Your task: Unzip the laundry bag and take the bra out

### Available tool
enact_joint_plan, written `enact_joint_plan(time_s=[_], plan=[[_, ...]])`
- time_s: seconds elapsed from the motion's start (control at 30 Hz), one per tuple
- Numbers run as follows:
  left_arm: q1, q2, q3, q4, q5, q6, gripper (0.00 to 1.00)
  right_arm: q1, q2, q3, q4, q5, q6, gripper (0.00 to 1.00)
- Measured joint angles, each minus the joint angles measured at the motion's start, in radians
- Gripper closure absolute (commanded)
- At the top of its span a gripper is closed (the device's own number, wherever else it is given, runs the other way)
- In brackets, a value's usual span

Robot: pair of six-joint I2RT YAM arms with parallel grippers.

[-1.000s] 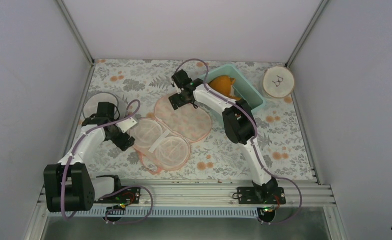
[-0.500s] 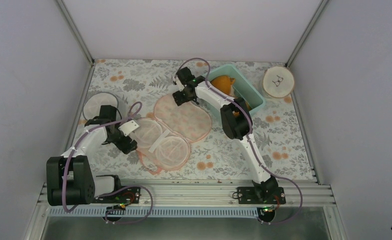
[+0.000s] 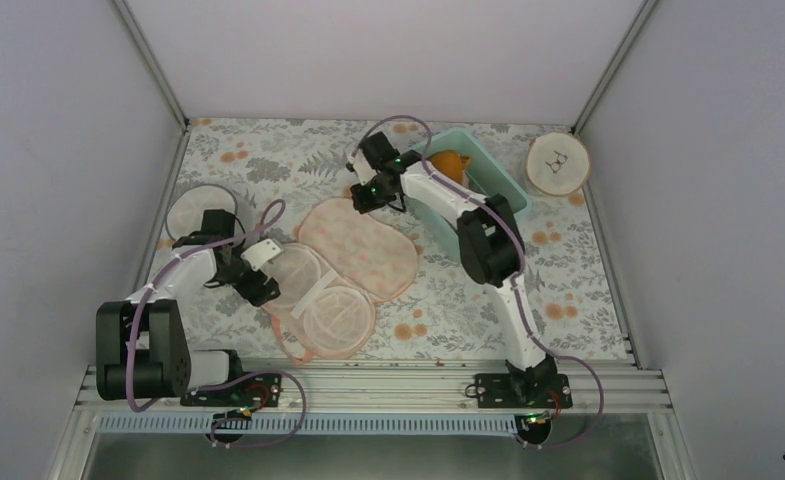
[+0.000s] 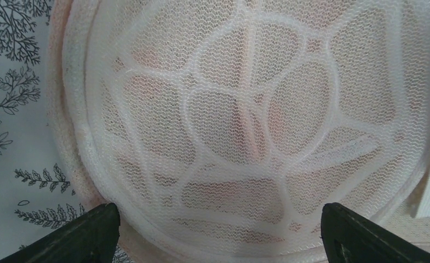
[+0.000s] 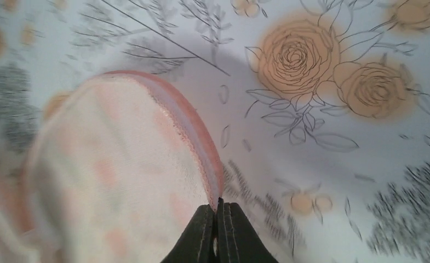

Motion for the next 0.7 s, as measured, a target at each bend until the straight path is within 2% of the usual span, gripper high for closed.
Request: enact_joint_plan(time_s=[0.33,0.57,0.7], plan=[[0.031,-0.002,0.090,-0.011,0.066,-0.019,0.09,0.000,-0.421,-0.254,0.106,0.038,0.057,0.96],[0.051,0.019,0.146,-0.014,0.137,-0.030,0.13,0.004,-0.510,-0.295,0.077,0.189,0.077,0.96],[0.049,0.071,0.146,-0.002,0.158,-0.050,0.23,0.016,-0.537,-0.285,0.038,0.287,0.084,0.96]])
